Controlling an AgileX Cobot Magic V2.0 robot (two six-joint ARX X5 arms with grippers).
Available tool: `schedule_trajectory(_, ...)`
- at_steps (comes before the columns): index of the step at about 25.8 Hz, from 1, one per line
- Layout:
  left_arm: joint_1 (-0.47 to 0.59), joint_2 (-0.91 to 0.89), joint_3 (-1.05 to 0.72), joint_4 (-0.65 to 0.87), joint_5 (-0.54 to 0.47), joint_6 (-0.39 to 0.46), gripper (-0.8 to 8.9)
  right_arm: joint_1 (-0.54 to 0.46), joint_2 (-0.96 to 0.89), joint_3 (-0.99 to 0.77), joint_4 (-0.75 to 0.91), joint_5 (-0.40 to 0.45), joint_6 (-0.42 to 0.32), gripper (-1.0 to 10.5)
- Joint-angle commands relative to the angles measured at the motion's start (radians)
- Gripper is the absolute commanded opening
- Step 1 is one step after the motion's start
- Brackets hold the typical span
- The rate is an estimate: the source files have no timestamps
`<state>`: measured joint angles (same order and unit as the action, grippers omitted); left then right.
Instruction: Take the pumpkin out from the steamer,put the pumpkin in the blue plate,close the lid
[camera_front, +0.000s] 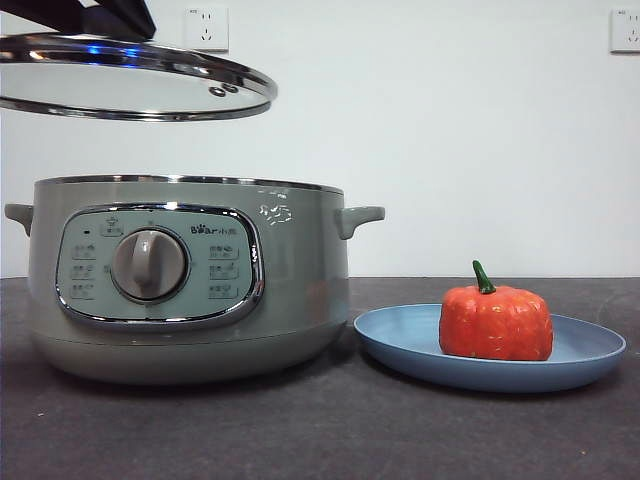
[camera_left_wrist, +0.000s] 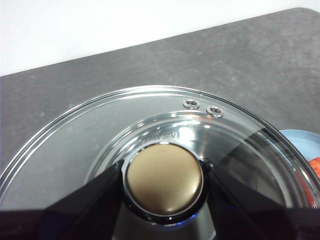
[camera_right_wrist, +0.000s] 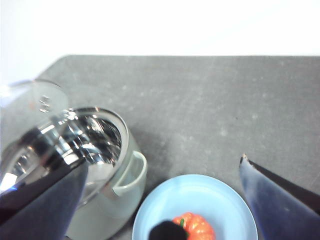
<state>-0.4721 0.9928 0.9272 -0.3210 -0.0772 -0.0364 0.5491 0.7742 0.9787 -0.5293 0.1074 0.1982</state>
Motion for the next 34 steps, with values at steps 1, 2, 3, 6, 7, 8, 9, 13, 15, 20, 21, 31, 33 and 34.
schedule_trajectory(1, 0.0, 0.032, 0.007, 0.078, 0.027, -0.018, -0.09, 0.0, -0.014, -0.011, 0.005, 0.003, 0.014, 5.0)
schedule_trajectory(2, 0.0, 0.045, 0.007, 0.088, 0.033, -0.018, -0.09, 0.0, -0.016, -0.011, 0.004, 0.003, 0.014, 5.0)
schedule_trajectory(3, 0.0, 0.058, 0.007, 0.097, 0.033, -0.02, -0.09, 0.0, -0.017, -0.011, 0.004, 0.003, 0.014, 5.0)
schedule_trajectory(6, -0.001, 0.105, 0.007, 0.123, 0.033, -0.021, -0.09, 0.0, -0.017, -0.011, -0.001, 0.003, 0.014, 5.0)
schedule_trajectory(7, -0.001, 0.122, 0.007, 0.13, 0.033, -0.021, -0.09, 0.0, -0.017, -0.011, -0.003, 0.003, 0.014, 5.0)
schedule_trajectory(8, -0.001, 0.135, 0.007, 0.136, 0.034, -0.021, -0.09, 0.0, -0.017, -0.011, -0.005, 0.003, 0.014, 5.0)
schedule_trajectory(9, -0.001, 0.148, 0.007, 0.143, 0.034, -0.021, -0.09, 0.0, -0.017, -0.011, -0.005, 0.003, 0.014, 5.0)
schedule_trajectory(13, -0.003, 0.197, 0.007, 0.183, 0.08, -0.032, -0.09, 0.0, -0.017, -0.011, -0.005, 0.004, 0.014, 5.0)
schedule_trajectory(15, -0.01, 0.213, 0.007, 0.195, 0.084, -0.044, -0.09, 0.0, -0.017, -0.011, -0.005, 0.004, 0.014, 5.0)
schedule_trajectory(20, -0.026, 0.263, 0.007, 0.209, 0.082, -0.043, -0.09, 0.0, -0.017, -0.011, -0.004, 0.006, 0.014, 5.0)
schedule_trajectory(21, -0.026, 0.272, 0.007, 0.208, 0.082, -0.043, -0.09, 0.0, -0.017, -0.011, -0.004, 0.007, 0.014, 5.0)
schedule_trajectory(31, -0.026, 0.32, 0.007, 0.157, 0.074, -0.039, -0.09, 0.0, -0.017, -0.011, -0.004, 0.008, 0.014, 5.0)
schedule_trajectory(33, -0.026, 0.32, 0.007, 0.137, 0.061, -0.038, -0.09, 0.0, -0.017, -0.011, -0.004, 0.008, 0.014, 5.0)
schedule_trajectory(34, -0.026, 0.32, 0.007, 0.128, 0.044, -0.037, -0.09, 0.0, -0.017, -0.011, -0.004, 0.011, 0.014, 5.0)
